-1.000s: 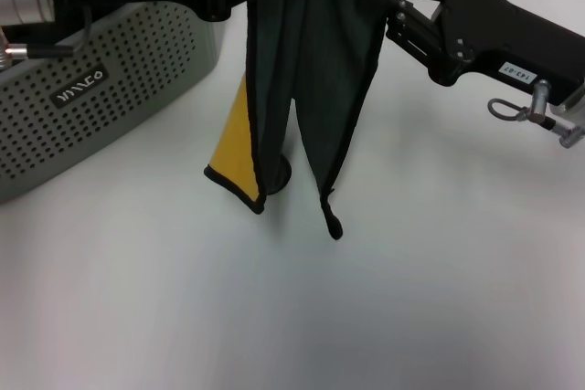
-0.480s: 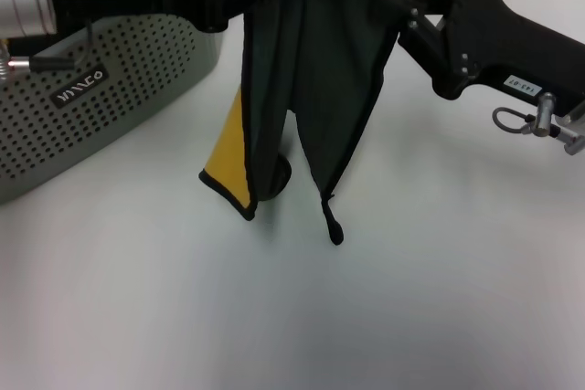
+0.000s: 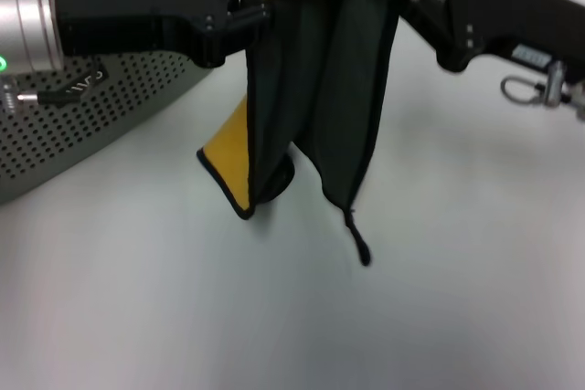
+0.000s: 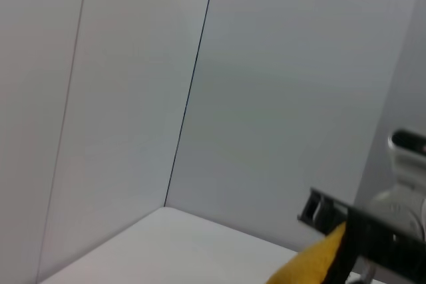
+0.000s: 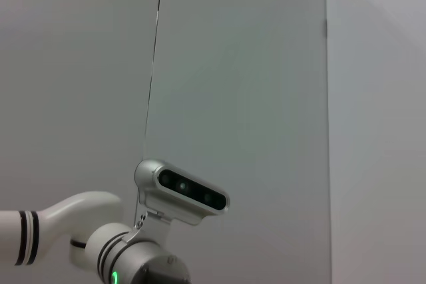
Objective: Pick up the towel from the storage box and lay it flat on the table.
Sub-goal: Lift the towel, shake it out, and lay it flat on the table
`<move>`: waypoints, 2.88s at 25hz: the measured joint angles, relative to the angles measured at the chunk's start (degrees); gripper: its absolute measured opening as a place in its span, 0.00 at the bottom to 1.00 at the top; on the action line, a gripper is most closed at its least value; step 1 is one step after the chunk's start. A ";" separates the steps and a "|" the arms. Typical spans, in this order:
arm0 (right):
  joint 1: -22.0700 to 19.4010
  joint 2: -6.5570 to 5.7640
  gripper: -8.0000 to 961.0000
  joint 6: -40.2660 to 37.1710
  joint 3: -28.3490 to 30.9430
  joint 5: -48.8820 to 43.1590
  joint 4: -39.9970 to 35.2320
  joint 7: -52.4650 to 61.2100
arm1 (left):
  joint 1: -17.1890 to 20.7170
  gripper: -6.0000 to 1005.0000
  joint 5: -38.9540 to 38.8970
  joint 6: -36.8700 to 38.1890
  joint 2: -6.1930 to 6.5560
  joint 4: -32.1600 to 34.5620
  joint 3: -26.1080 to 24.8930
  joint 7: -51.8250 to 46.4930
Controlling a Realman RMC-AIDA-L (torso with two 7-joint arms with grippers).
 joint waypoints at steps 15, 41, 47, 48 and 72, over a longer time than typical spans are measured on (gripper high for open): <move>1.71 -1.59 0.03 4.17 10.28 -19.95 -22.43 17.27 | -0.63 0.11 -0.23 -0.98 -0.12 -9.14 -0.27 6.06; -4.30 -0.21 0.05 3.27 22.93 -19.82 -36.62 20.22 | -0.86 0.09 1.84 -1.21 0.11 -11.82 -0.25 8.13; -4.96 -0.09 0.05 2.34 24.56 -19.41 -36.93 20.22 | -0.96 0.09 2.25 -1.19 0.05 -11.82 -0.35 8.43; -5.11 -0.01 0.05 2.36 24.59 -19.28 -36.99 20.22 | -0.96 0.09 2.26 -1.18 0.05 -11.82 -0.35 8.55; -7.73 0.13 0.07 0.07 25.34 -20.44 -32.29 20.21 | -2.40 0.08 1.60 -0.49 1.50 -17.24 -2.17 9.41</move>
